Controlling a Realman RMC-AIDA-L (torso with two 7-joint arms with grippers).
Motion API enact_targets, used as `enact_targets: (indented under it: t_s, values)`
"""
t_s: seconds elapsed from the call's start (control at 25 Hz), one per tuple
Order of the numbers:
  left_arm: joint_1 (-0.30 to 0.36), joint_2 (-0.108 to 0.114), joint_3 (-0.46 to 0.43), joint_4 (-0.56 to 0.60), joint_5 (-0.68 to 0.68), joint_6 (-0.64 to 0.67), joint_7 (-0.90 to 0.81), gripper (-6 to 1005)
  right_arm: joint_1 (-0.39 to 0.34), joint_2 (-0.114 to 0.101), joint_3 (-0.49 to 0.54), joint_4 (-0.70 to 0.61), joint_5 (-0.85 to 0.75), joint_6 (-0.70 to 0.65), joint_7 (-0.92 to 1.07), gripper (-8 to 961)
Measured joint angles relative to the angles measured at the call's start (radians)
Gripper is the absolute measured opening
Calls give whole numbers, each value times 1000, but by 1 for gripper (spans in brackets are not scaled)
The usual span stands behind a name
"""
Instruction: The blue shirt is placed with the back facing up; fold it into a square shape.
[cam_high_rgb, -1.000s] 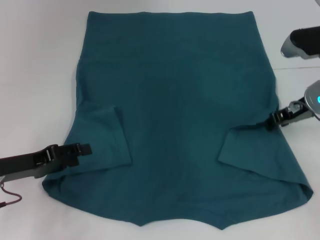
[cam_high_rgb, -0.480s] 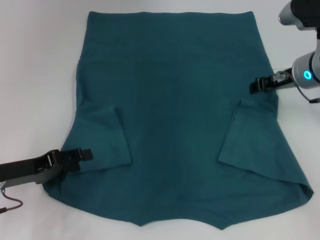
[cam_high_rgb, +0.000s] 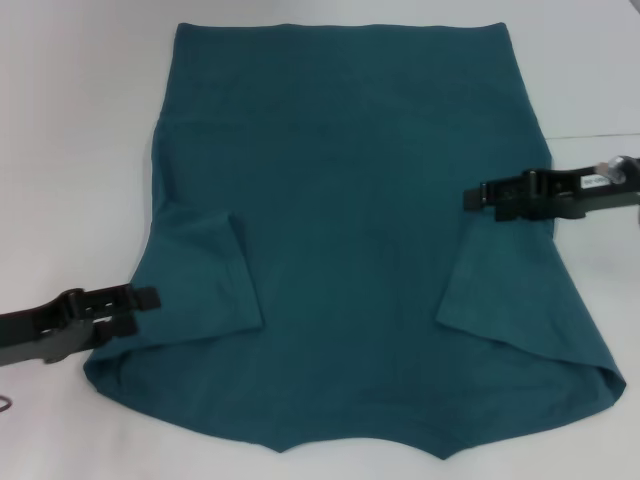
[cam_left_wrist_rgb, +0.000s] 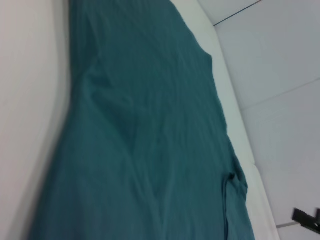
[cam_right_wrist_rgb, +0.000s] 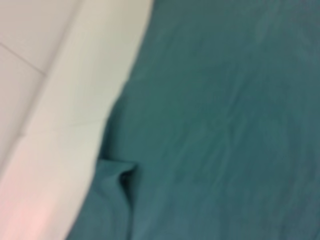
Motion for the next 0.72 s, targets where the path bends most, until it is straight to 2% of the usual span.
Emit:
enact_targets:
  t_s: [0.08, 0.28, 0.52, 0.72]
  values:
    - [13, 8, -3, 19, 12, 10, -39, 662, -27, -3, 23, 0, 40, -29, -25, 649]
    - [43, 18, -12, 60, 72, 13, -133, 660, -72, -4, 64, 4, 91, -38, -59, 688]
    - [45, 19, -28, 51, 113, -4, -156, 661, -73, -4, 64, 11, 91, -39, -97, 735]
    - [40, 18, -21, 46, 142, -40, -158, 662, -67, -3, 61, 12, 86, -35, -118, 735]
